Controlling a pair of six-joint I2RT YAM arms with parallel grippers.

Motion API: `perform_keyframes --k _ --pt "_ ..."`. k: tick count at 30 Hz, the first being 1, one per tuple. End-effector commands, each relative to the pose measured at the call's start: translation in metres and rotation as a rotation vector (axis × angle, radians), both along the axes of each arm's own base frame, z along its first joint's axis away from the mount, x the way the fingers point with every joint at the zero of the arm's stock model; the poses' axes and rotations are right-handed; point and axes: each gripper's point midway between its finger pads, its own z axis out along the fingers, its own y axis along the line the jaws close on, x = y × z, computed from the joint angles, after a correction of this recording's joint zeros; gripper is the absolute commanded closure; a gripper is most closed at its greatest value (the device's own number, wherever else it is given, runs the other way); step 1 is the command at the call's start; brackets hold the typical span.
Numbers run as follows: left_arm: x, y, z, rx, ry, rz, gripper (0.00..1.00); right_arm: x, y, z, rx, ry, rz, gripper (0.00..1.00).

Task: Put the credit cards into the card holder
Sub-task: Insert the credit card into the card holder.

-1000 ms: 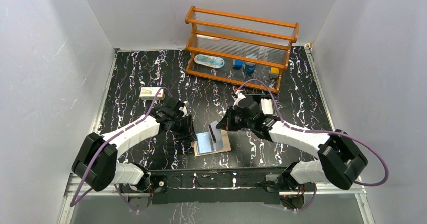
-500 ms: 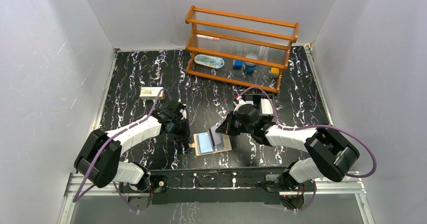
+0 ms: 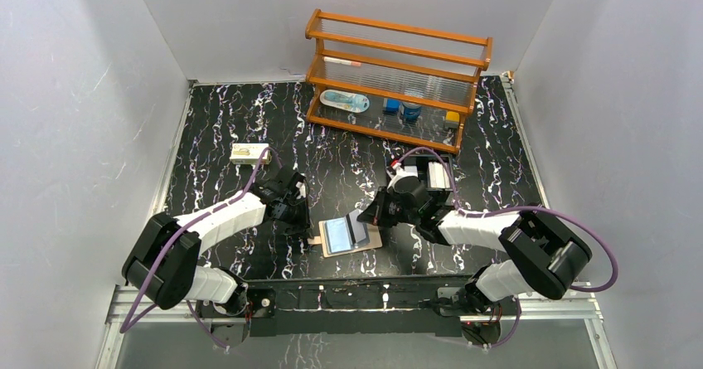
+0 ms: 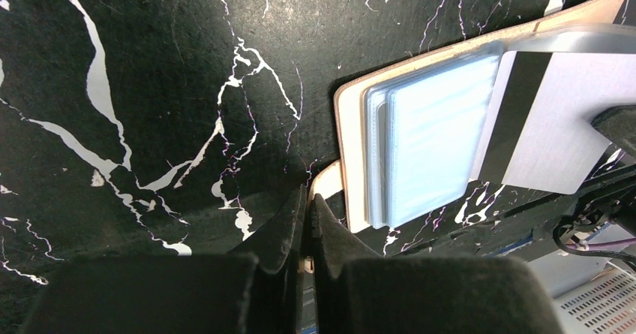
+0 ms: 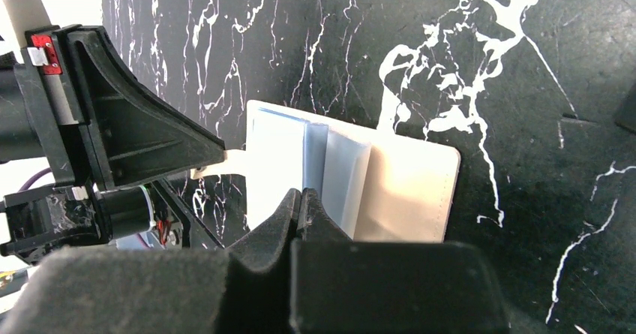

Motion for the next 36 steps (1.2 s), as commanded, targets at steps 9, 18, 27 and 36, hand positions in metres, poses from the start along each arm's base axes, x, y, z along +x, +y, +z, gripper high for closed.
perform_keyframes --k 9,18,27,36 --pt "-0.007 0.008 -0.008 0.028 0.031 0.01 1.0 -0.001 0.008 0.008 0.117 -0.01 -0.015 1.0" --pt "-0.007 0.007 -0.008 0.025 0.031 0.011 1.0 -0.001 0.013 0.017 0.164 -0.004 -0.016 1.0" --pt "-0.005 0.006 -0.006 0.024 0.024 0.01 1.0 -0.002 0.011 0.013 0.132 0.009 -0.021 1.0" --pt "-0.007 0.008 -0.011 0.04 0.047 0.011 1.0 -0.01 0.016 -0.001 0.088 0.049 -0.04 1.0"
